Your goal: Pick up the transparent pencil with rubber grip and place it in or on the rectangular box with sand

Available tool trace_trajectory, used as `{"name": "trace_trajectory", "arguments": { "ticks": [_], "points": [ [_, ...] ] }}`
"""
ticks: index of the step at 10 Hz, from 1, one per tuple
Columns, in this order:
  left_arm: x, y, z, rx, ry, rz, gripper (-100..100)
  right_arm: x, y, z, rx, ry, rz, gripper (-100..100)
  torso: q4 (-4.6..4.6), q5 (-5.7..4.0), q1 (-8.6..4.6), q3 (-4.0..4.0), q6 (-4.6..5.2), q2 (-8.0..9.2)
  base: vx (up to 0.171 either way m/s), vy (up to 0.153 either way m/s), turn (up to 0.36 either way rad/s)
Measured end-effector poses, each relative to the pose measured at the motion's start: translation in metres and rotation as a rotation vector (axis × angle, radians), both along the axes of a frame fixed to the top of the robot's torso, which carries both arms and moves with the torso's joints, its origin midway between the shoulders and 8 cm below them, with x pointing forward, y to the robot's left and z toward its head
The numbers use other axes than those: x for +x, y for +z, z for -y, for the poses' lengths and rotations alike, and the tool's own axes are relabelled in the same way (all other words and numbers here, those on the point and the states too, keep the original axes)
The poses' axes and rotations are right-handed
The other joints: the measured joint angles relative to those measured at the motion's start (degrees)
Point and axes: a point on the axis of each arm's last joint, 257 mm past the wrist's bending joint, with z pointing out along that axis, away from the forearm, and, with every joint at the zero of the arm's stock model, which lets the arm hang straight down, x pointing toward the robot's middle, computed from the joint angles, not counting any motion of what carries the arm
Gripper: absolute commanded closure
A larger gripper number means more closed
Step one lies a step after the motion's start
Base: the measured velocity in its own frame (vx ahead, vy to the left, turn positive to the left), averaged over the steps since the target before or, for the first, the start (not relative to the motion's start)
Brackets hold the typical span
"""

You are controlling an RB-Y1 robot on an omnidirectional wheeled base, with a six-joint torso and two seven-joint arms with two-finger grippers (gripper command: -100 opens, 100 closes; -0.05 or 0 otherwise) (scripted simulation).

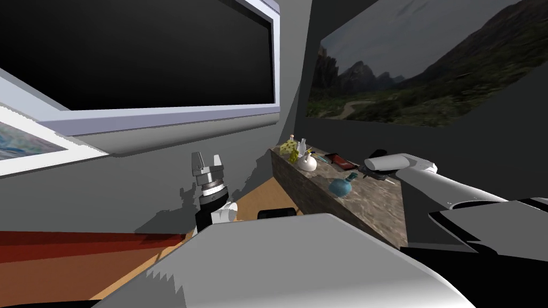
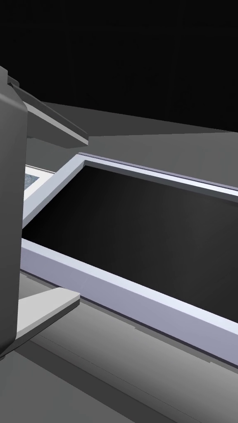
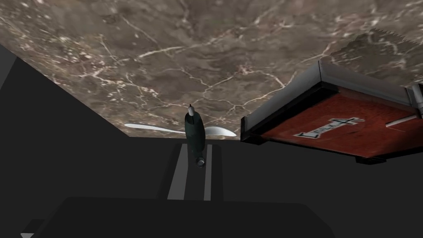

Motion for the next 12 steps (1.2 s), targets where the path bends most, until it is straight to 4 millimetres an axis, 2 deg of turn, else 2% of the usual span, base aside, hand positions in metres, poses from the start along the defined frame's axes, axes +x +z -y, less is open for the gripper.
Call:
{"name": "trace_trajectory", "arguments": {
  "ticks": [6,12],
  "points": [
    [0.0,0.0,0.0,0.0,0.0,0.0,0,-0.027,0.005,0.029,0.025,-0.116,0.003,100,-0.02,0.01,0.06,-0.05,0.03,-0.1,0.076,-0.025,0.145],
    [0.0,0.0,0.0,0.0,0.0,0.0,0,-0.046,0.014,0.048,0.06,-0.237,0.037,100,-0.01,0.01,0.05,-0.09,0.03,-0.18,0.087,-0.024,0.11]
  ]
}}
